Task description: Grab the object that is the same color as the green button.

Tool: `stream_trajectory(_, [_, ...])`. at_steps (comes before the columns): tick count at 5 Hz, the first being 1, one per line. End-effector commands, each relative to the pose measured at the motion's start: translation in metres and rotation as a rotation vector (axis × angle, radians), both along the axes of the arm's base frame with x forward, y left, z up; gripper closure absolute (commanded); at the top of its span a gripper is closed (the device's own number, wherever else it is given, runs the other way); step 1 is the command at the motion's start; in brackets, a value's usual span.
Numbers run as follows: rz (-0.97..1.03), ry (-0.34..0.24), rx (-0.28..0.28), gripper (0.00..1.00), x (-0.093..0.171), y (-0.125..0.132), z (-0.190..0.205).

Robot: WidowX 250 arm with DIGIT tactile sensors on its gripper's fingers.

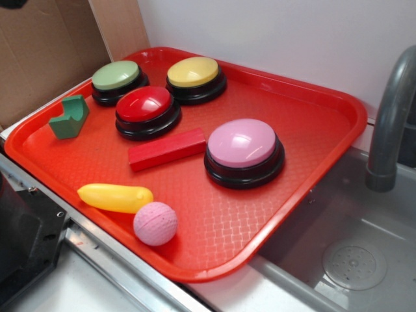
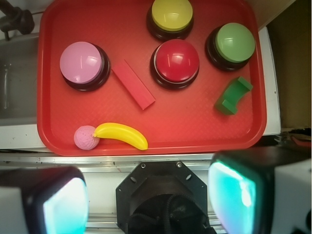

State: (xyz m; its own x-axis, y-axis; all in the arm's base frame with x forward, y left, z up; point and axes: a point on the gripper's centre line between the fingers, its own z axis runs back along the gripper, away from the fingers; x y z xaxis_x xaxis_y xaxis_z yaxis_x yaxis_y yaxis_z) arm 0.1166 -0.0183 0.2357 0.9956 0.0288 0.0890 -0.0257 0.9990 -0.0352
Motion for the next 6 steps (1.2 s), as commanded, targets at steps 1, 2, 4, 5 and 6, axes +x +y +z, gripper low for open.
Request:
stream_trajectory(1, [0.0,0.0,0.0,0.0,0.0,0.0,0.0])
stream_trajectory(2, [0.094,0.001,-0.075,0.0,0.006,0.023,-0.009])
stream_trajectory(4, [0.347,-0.005,-0.105,0.0,0.024,0.082,-0.048])
stream_trajectory(5, [0.454,-0.024,-0.108,0.0,0.027,0.106,-0.07])
stream_trajectory(6, [0.567,-0.052,-0.066,0.0,0.028,0.121,-0.092])
